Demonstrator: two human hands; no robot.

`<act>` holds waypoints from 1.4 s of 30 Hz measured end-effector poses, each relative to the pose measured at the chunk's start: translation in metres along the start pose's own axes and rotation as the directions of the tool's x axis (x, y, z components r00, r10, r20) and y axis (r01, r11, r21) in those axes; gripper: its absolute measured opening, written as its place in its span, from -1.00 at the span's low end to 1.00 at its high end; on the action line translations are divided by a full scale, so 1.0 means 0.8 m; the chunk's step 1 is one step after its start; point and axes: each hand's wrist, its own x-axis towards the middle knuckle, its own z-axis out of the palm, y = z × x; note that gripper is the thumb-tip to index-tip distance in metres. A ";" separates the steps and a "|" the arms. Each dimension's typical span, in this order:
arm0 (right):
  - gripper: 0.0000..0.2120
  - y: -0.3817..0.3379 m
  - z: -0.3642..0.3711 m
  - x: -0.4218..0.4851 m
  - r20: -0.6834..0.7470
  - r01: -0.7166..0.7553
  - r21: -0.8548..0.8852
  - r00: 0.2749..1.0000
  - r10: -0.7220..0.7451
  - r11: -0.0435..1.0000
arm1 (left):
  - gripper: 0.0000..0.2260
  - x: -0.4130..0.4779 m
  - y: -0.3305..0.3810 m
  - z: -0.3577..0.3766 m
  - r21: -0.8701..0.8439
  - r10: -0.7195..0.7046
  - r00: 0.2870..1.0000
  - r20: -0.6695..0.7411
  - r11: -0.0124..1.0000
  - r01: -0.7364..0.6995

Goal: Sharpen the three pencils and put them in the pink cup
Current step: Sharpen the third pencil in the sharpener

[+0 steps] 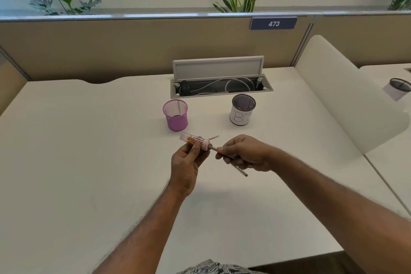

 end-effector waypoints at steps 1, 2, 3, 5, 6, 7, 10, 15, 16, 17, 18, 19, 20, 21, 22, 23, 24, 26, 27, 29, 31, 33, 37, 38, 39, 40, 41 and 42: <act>-0.87 0.001 0.003 0.000 -0.035 0.052 -0.047 0.998 -0.054 0.998 | -0.76 0.001 0.000 0.001 0.008 0.011 1.000 -0.013 1.000 -0.011; -0.88 0.003 0.006 0.000 -0.105 0.121 -0.132 0.985 -0.135 0.984 | -0.77 0.001 -0.001 0.003 0.013 0.023 0.999 -0.030 1.000 -0.023; -0.87 0.006 0.010 0.001 -0.200 0.194 -0.267 0.947 -0.251 0.944 | -0.79 0.000 -0.002 0.004 0.016 0.033 0.998 -0.053 0.999 -0.033; -0.86 0.017 0.016 0.004 -0.302 0.293 -0.629 0.762 -0.573 0.720 | -0.83 -0.001 -0.004 0.007 0.026 0.042 0.994 -0.104 0.999 -0.040; -0.87 0.023 0.018 0.004 -0.263 0.277 -0.793 0.647 -0.716 0.542 | -0.84 -0.002 -0.004 0.009 0.036 0.044 0.992 -0.116 0.999 -0.040; -0.88 0.028 0.020 0.003 -0.193 0.216 -0.908 0.547 -0.814 0.360 | -0.84 -0.003 -0.005 0.012 0.045 0.048 0.992 -0.114 0.998 -0.043; -0.84 0.039 0.023 0.004 -0.026 0.067 -0.996 0.419 -0.908 0.060 | -0.85 -0.006 -0.009 0.018 0.042 0.055 0.983 -0.173 0.998 -0.048; -0.82 0.041 0.030 0.007 -0.106 0.131 -0.974 0.463 -0.880 0.187 | -0.85 -0.004 -0.014 0.021 0.031 0.051 0.972 -0.231 0.999 -0.045; -0.82 0.039 0.030 0.008 -0.151 0.177 -0.947 0.490 -0.858 0.268 | -0.84 -0.003 -0.013 0.021 0.042 0.054 0.974 -0.219 0.998 -0.046; -0.83 0.037 0.031 0.007 -0.202 0.227 -0.903 0.524 -0.827 0.364 | -0.83 -0.003 -0.013 0.020 0.051 0.055 0.976 -0.209 0.998 -0.045; -0.83 0.034 0.031 0.008 -0.255 0.270 -0.840 0.569 -0.782 0.471 | -0.83 -0.003 -0.012 0.018 0.056 0.054 0.979 -0.198 0.997 -0.044; -0.83 0.030 0.030 0.009 -0.310 0.299 -0.749 0.629 -0.713 0.591 | -0.84 -0.002 -0.010 0.015 0.054 0.052 0.982 -0.181 0.998 -0.043; -0.83 0.026 0.028 0.009 -0.355 0.308 -0.619 0.710 -0.608 0.723 | -0.85 -0.001 -0.009 0.013 0.045 0.048 0.987 -0.156 0.998 -0.041; -0.82 0.021 0.024 0.008 -0.368 0.294 -0.444 0.801 -0.471 0.846 | -0.85 0.000 -0.007 0.011 0.032 0.043 0.991 -0.125 0.999 -0.039; -0.83 0.017 0.020 0.006 -0.335 0.249 -0.235 0.887 -0.318 0.940 | -0.85 0.000 -0.005 0.009 0.022 0.037 0.995 -0.090 0.999 -0.035; -0.84 0.015 0.015 0.005 -0.256 0.162 -0.041 0.952 -0.167 0.986 | -0.85 0.001 -0.003 0.009 0.016 0.029 0.998 -0.059 0.999 -0.028; -0.84 0.012 0.010 0.004 -0.166 0.064 0.086 0.985 -0.049 0.994 | -0.84 0.002 -0.002 0.008 0.013 0.022 0.999 -0.037 1.000 -0.022; -0.83 0.010 0.004 0.002 -0.056 -0.050 0.156 0.997 0.059 0.987 | -0.84 0.002 -0.001 0.008 0.013 0.011 1.000 -0.025 1.000 -0.011; -0.83 0.009 0.003 0.002 -0.044 -0.051 0.144 0.997 0.058 0.988 | -0.84 0.003 -0.001 0.007 0.009 0.011 0.999 -0.031 1.000 -0.010; -0.86 0.009 0.005 0.004 -0.081 0.012 0.073 0.997 -0.006 0.997 | -0.84 0.003 -0.004 0.007 0.000 0.012 0.999 -0.050 1.000 -0.012; -0.87 0.013 0.011 0.005 -0.206 0.137 -0.122 0.965 -0.160 0.983 | -0.84 0.002 -0.007 0.005 -0.004 0.016 0.997 -0.080 1.000 -0.016; -0.86 0.022 0.017 0.006 -0.327 0.275 -0.463 0.831 -0.450 0.843 | -0.83 0.000 -0.008 0.005 0.022 0.030 0.993 -0.112 0.999 -0.028; -0.86 0.042 0.020 0.006 -0.059 0.129 -0.982 0.471 -0.880 0.135 | -0.78 -0.005 -0.010 0.013 0.075 0.043 0.983 -0.179 0.997 -0.030; -0.84 0.043 0.018 0.006 -0.009 0.097 -0.994 0.435 -0.901 0.057 | -0.79 -0.005 -0.011 0.014 0.065 0.034 0.973 -0.227 0.998 -0.020; -0.84 0.044 0.017 0.008 0.021 0.086 -0.996 0.406 -0.914 0.016 | -0.81 -0.005 -0.012 0.015 0.054 0.025 0.964 -0.264 0.998 -0.012; -0.84 0.044 0.017 0.009 0.039 0.087 -0.996 0.389 -0.920 -0.006 | -0.84 -0.006 -0.013 0.016 0.042 0.019 0.958 -0.285 0.999 -0.007; -0.85 0.044 0.017 0.010 0.050 0.096 -0.995 0.383 -0.922 -0.014 | -0.86 -0.007 -0.013 0.017 0.031 0.016 0.954 -0.298 0.999 -0.007; -0.86 0.044 0.019 0.011 0.052 0.106 -0.994 0.383 -0.922 -0.012 | -0.87 -0.007 -0.014 0.017 0.023 0.014 0.952 -0.306 1.000 -0.007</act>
